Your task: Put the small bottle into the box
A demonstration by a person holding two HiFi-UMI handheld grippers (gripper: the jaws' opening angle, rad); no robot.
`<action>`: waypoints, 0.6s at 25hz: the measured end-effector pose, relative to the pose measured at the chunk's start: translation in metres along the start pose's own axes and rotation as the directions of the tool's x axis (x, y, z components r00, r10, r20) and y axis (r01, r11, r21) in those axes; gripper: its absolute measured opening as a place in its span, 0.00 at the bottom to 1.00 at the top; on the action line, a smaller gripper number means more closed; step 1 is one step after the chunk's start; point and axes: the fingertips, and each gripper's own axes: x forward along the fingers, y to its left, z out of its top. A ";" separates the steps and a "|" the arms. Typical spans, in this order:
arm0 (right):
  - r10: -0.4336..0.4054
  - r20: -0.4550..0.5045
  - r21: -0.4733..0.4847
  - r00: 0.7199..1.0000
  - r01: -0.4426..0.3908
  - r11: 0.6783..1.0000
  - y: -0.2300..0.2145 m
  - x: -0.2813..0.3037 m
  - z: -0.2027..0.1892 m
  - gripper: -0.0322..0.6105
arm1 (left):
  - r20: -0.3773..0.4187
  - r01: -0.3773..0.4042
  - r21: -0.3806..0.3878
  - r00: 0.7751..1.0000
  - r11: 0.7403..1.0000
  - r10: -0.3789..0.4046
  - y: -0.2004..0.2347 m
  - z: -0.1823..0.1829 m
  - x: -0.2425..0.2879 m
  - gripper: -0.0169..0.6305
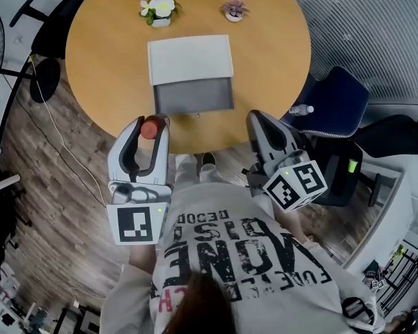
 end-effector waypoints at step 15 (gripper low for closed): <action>-0.099 -0.012 0.029 0.995 0.100 0.995 0.010 0.039 -0.003 0.07 | -0.003 0.093 -0.029 0.996 0.995 -0.093 0.048 -0.007 0.037 0.26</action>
